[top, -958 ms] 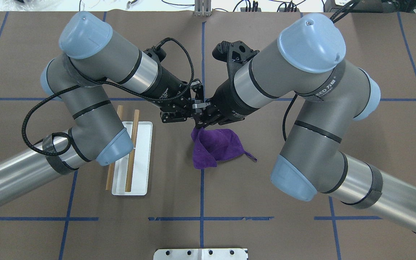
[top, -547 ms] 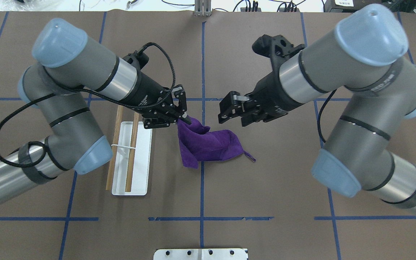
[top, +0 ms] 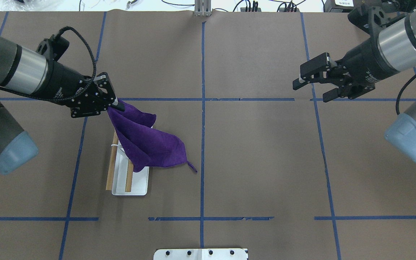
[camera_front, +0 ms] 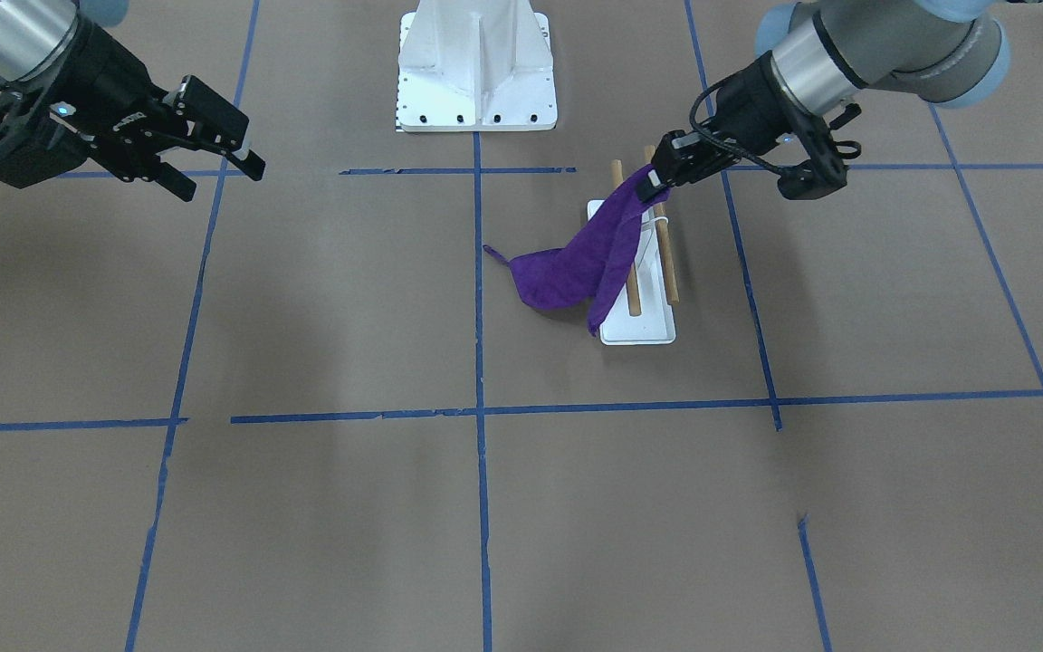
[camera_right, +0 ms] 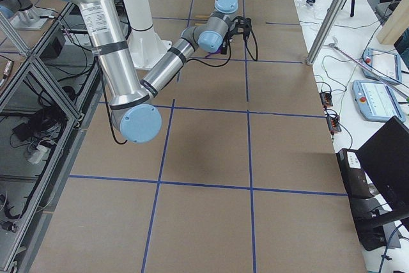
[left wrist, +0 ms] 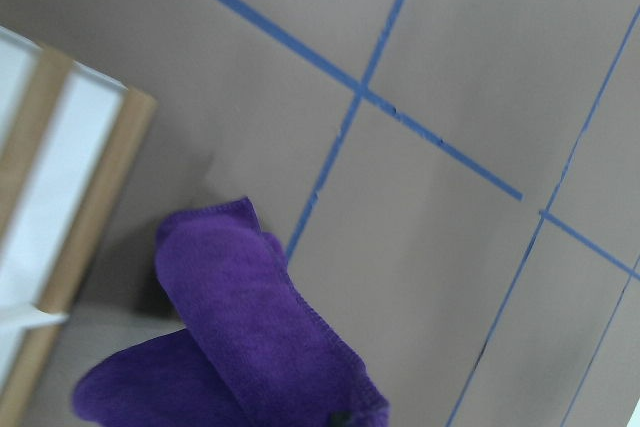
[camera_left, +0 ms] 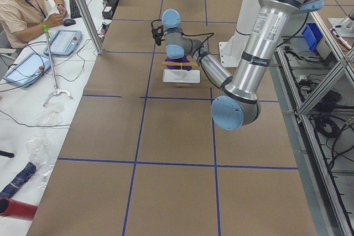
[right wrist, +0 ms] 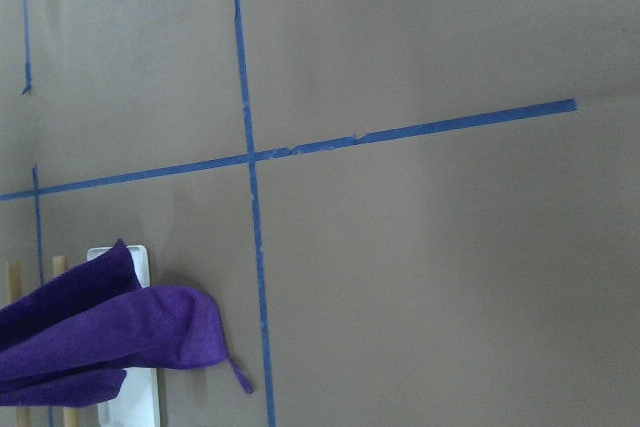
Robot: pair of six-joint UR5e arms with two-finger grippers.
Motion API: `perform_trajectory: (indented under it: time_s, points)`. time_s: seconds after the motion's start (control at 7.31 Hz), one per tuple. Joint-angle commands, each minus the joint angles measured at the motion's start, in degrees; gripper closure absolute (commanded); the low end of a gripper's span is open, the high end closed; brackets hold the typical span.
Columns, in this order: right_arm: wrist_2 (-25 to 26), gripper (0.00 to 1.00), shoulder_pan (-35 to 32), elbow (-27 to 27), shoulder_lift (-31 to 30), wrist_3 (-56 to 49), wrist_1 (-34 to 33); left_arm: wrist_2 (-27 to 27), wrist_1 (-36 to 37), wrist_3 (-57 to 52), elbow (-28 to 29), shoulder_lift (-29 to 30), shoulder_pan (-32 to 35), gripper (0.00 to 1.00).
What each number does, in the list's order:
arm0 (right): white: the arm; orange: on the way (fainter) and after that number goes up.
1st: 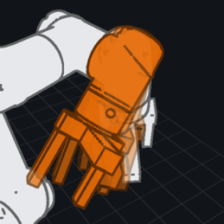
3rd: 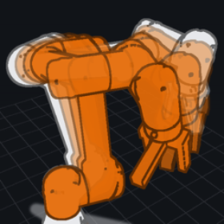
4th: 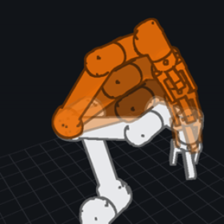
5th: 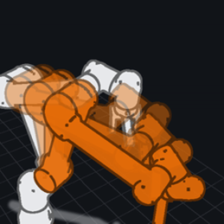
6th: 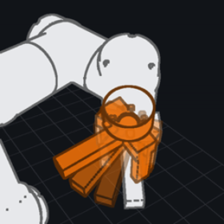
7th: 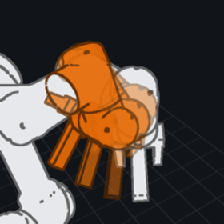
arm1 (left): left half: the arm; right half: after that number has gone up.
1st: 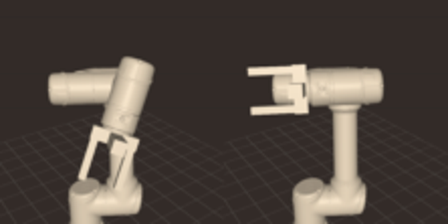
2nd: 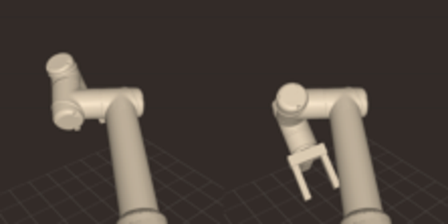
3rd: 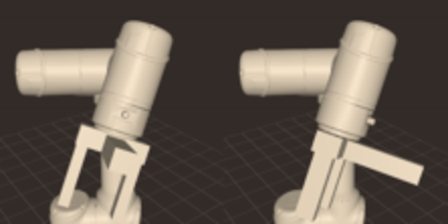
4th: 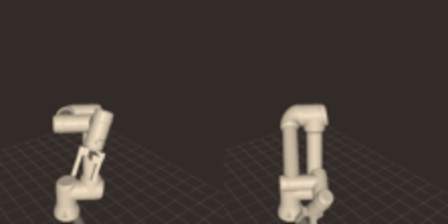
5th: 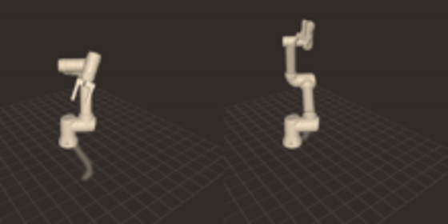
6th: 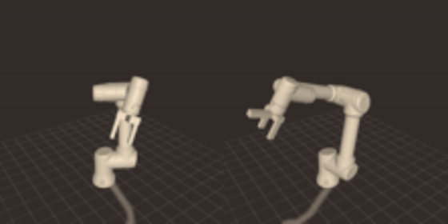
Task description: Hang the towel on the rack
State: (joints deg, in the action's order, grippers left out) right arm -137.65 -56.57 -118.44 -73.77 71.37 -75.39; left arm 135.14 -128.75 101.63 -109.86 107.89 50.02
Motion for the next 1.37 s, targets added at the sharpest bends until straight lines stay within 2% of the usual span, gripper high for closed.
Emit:
perform_trajectory:
  time_s: [0.0,0.14,0.41,0.96,1.09,1.23]
  points:
    - [0.36,0.0,-3.35,0.05,-6.0,-4.62,-0.02,0.03,-0.01,-5.81,-0.53,-4.25,4.54,1.0]
    - [0.62,0.0,-5.28,1.01,-8.3,-8.4,-0.19,0.03,-0.01,-12.27,-0.61,-7.83,5.69,1.0]
    - [2.9,0.0,-5.92,1.46,-11.12,-11.86,-0.19,-0.58,-0.01,-19.16,0.61,-11.28,5.88,1.0]
    - [4.49,0.0,-6.09,1.9,-11.57,-11.86,-0.28,-0.58,-0.1,-22.18,1.76,-13.84,5.79,1.0]
    - [6.32,0.0,-6.01,2.51,-11.57,-11.95,-0.37,-0.84,-0.1,-22.44,2.98,-14.19,5.7,0.38]
    - [6.95,0.0,-6.01,4.43,-11.4,-12.04,-0.28,-3.63,-0.1,-23.31,3.86,-14.89,5.7,0.0]
